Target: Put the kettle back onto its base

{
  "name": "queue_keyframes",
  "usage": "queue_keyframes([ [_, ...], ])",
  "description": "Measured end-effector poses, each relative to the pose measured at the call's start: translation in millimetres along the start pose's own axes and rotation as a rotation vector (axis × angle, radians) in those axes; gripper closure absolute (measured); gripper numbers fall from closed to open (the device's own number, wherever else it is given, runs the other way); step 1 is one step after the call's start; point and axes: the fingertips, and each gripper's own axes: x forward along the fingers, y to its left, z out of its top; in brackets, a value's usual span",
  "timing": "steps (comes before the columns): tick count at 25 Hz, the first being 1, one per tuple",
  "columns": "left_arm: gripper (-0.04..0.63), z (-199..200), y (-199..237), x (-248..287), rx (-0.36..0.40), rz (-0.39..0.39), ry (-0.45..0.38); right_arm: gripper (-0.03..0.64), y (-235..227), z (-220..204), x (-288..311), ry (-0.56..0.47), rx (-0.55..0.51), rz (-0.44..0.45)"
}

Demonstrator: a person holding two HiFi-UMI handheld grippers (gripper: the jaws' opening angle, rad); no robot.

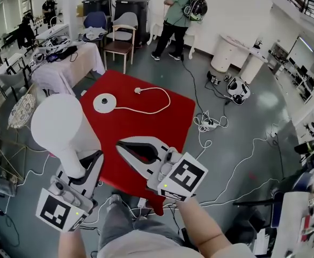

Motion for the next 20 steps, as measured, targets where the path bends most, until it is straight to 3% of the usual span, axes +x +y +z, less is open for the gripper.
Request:
queue_keyframes([
  [12,0.589,-52,66,49,-0.009,-0.111,0.014,0.612,-68,-28,46,0.021,0.029,-0.102],
  [20,0.589,-106,133,83,-0.055,-0.243,0.014,0.612,-113,-67,105,0.049,0.029,-0.187],
])
